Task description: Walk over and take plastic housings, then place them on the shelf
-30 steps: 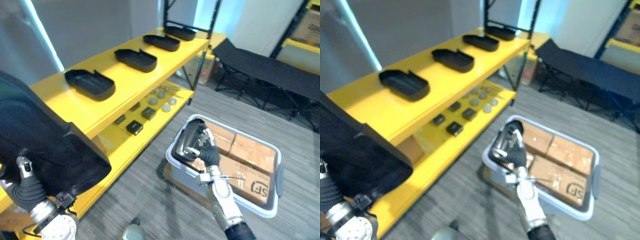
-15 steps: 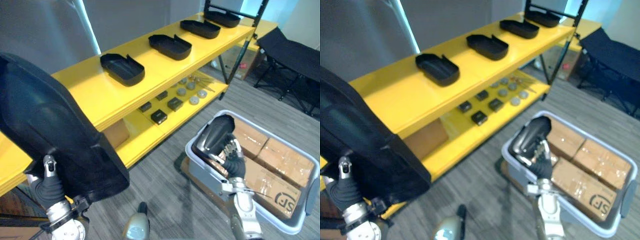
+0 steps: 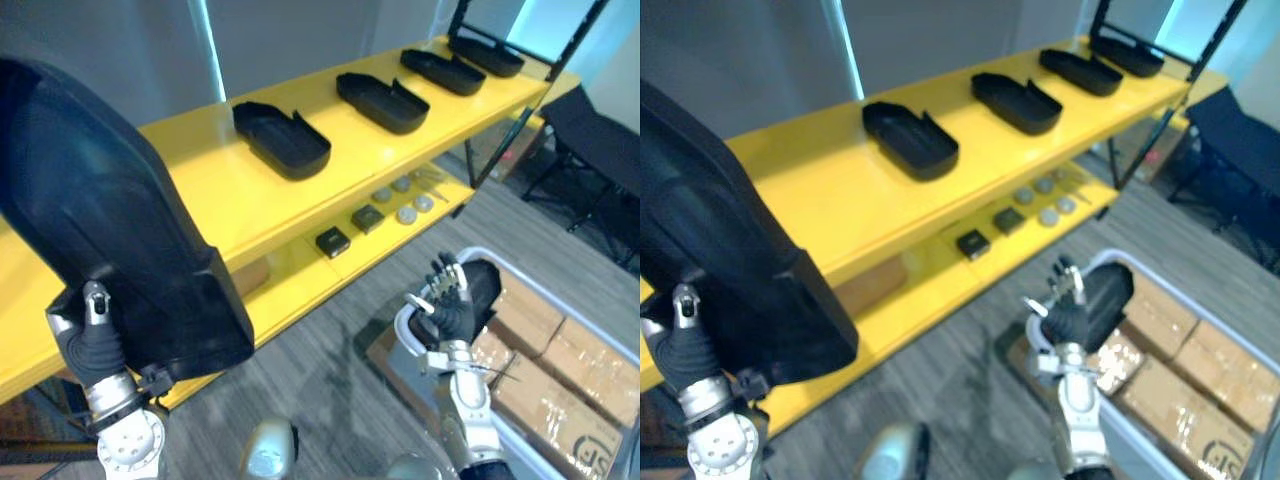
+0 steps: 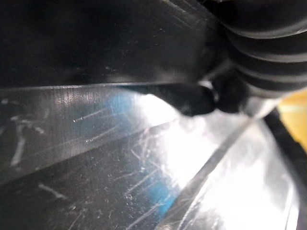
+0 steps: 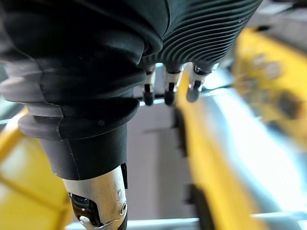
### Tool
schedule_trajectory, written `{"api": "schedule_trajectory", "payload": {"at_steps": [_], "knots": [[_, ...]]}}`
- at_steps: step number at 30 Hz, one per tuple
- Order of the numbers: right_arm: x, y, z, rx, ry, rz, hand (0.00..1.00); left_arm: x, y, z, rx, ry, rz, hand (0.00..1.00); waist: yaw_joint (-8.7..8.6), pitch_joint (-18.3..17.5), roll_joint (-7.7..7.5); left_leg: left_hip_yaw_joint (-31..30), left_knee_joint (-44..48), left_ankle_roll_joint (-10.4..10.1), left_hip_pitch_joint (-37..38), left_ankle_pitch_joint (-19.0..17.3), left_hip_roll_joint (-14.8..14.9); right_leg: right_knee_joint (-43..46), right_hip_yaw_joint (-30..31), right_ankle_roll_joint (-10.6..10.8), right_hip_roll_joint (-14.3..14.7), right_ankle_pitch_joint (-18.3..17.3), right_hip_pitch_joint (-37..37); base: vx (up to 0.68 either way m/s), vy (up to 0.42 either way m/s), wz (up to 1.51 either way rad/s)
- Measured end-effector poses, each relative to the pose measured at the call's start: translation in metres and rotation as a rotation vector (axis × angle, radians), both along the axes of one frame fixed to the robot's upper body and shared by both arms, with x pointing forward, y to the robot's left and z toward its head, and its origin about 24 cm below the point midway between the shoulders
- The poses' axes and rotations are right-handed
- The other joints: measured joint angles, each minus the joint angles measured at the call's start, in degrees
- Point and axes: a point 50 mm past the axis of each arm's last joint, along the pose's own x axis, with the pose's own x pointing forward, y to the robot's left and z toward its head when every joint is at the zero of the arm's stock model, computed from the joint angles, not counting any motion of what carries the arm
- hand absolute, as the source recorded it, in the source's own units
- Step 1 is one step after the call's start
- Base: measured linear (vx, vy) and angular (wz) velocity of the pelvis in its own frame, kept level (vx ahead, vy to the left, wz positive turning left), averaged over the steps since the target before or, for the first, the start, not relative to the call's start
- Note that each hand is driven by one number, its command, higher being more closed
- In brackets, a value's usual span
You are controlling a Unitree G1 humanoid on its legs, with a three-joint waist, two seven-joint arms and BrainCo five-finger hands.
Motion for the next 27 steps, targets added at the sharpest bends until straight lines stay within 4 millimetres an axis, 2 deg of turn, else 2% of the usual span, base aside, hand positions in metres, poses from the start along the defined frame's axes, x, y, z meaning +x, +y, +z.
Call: {"api": "schedule_trajectory", "payload": {"at_steps": [1,2,3,4,5,6,7,8,9,10,11,12,13,14,18,21,25,27], "knots": [[-0.003,-0.011,0.016,-0.032,-0.074,-0.018,0.00,0.006,-0.001,0.005,-0.001,-0.029,-0.010,1.00,-1.80,-0.09,0.20,-3.93,-0.27,-0.32,-0.15,-0.12,-1.06,-7.15,6.57,1.44,3.59,0.93,-2.40,0.22,-0.035,1.26],[-0.004,-0.016,0.019,-0.045,-0.089,-0.028,0.00,0.009,-0.002,0.005,-0.002,-0.034,-0.017,1.00,-2.90,-0.11,0.17,-5.72,-0.28,-0.44,-0.06,-0.12,-1.59,-9.16,9.30,2.19,4.56,1.45,-2.81,0.37,-0.142,1.86],[-0.006,-0.023,0.025,-0.067,-0.110,-0.044,0.00,0.014,-0.003,0.004,-0.009,-0.029,-0.024,1.00,-3.77,-0.60,-0.62,-8.92,-0.44,-0.99,0.99,-0.38,-2.85,-12.26,13.35,3.33,5.38,2.81,-3.26,0.35,-0.232,1.70],[-0.007,-0.024,0.029,-0.079,-0.126,-0.046,0.00,0.016,-0.004,0.002,-0.016,-0.022,-0.034,1.00,-3.92,-1.57,-1.41,-11.18,-0.54,-2.14,1.49,-0.87,-4.08,-16.07,13.98,2.34,5.18,7.06,-3.16,0.42,-0.305,1.68],[-0.008,-0.023,0.033,-0.087,-0.145,-0.042,0.00,0.016,-0.006,-0.001,-0.025,-0.014,-0.035,1.00,-4.06,-2.06,-2.10,-11.96,-0.32,-3.60,1.74,-1.82,-4.79,-17.02,13.73,3.47,4.34,12.81,-3.03,0.36,-0.330,1.28],[-0.006,-0.025,0.035,-0.108,-0.150,-0.036,0.00,0.016,-0.010,-0.009,-0.063,0.014,-0.039,1.00,-3.58,-3.06,0.32,-13.14,-0.07,-4.58,1.26,-1.91,-2.97,-16.94,10.72,2.47,5.45,12.69,-1.79,0.27,-0.259,0.93],[-0.006,-0.026,0.037,-0.120,-0.154,-0.033,0.00,0.015,-0.013,-0.013,-0.078,0.031,-0.051,1.00,-3.41,-3.79,1.29,-12.44,-0.66,-5.06,0.71,-1.71,-1.74,-18.58,9.36,2.24,5.98,12.66,-0.85,0.29,-0.267,0.97],[-0.005,-0.029,0.042,-0.145,-0.170,-0.033,0.00,0.014,-0.017,-0.017,-0.091,0.050,-0.060,1.00,-3.42,-4.38,2.35,-7.53,-3.09,-5.29,0.89,-1.46,1.34,-22.15,5.93,1.66,6.64,12.66,1.74,0.24,-0.208,1.34],[-0.006,-0.035,0.050,-0.155,-0.194,-0.055,0.00,0.017,-0.019,-0.018,-0.097,0.054,-0.077,1.00,-4.31,-4.81,3.19,-1.11,-4.99,-5.31,0.61,-1.40,4.42,-25.12,1.30,1.06,6.35,13.00,4.96,0.23,-0.197,1.51],[-0.007,-0.038,0.054,-0.157,-0.208,-0.071,0.00,0.020,-0.020,-0.018,-0.097,0.050,-0.089,1.00,-4.67,-4.73,3.05,2.09,-6.13,-5.98,0.85,-0.94,5.76,-26.16,-0.43,0.99,6.17,13.05,6.46,0.19,-0.179,1.57],[-0.008,-0.045,0.064,-0.171,-0.247,-0.099,0.00,0.024,-0.022,-0.016,-0.092,0.039,-0.107,1.00,-4.63,-4.94,3.31,6.22,-9.37,-6.73,1.65,2.40,7.74,-27.21,-2.77,0.99,6.08,13.04,7.89,0.14,-0.101,1.07],[-0.005,-0.049,0.075,-0.190,-0.287,-0.108,0.00,0.025,-0.023,-0.014,-0.086,0.021,-0.116,1.00,-4.24,-5.40,4.06,7.44,-12.81,-8.16,2.56,7.83,8.89,-27.64,-4.07,0.97,6.35,13.03,8.10,0.13,-0.048,0.75],[-0.004,-0.049,0.078,-0.190,-0.301,-0.108,0.00,0.025,-0.023,-0.014,-0.085,0.018,-0.117,1.00,-3.94,-5.50,4.24,7.59,-14.20,-8.90,3.22,8.35,8.78,-27.78,-4.16,0.98,6.18,13.03,8.17,0.12,0.046,0.27],[-0.002,-0.046,0.083,-0.182,-0.324,-0.102,0.00,0.025,-0.023,-0.013,-0.082,0.016,-0.117,1.00,-3.49,-5.16,3.70,7.64,-15.68,-8.67,4.34,8.89,7.98,-28.02,-4.15,1.12,5.66,13.12,8.67,0.10,0.076,0.05],[-0.009,-0.037,0.080,-0.110,-0.338,-0.113,0.00,0.026,-0.022,-0.014,-0.066,0.040,-0.125,1.00,-3.13,-4.98,0.99,7.90,-15.87,-8.26,6.05,8.70,5.72,-30.32,-4.16,2.29,4.01,13.83,11.17,0.07,0.086,0.01],[-0.015,-0.031,0.071,-0.074,-0.309,-0.111,0.00,0.026,-0.021,-0.016,-0.056,0.066,-0.123,1.00,-3.42,-5.09,0.80,8.31,-16.28,-7.87,6.99,8.47,4.96,-31.35,-4.00,2.73,3.44,14.09,12.13,0.02,0.035,-0.07],[-0.023,-0.019,0.052,-0.032,-0.236,-0.073,0.00,0.031,-0.023,-0.016,-0.006,0.121,-0.164,1.00,-4.97,-5.15,1.07,10.21,-17.78,-7.76,8.14,8.53,4.91,-32.37,-2.30,3.16,3.90,14.49,11.76,-0.03,0.009,-0.21],[-0.025,-0.017,0.049,-0.037,-0.226,-0.054,0.00,0.037,-0.021,-0.016,0.040,0.163,-0.169,1.00,-5.73,-5.12,1.30,11.31,-17.88,-7.76,8.53,8.53,5.15,-33.05,-1.48,3.00,4.32,15.06,11.64,-0.04,-0.011,-0.35]]}}
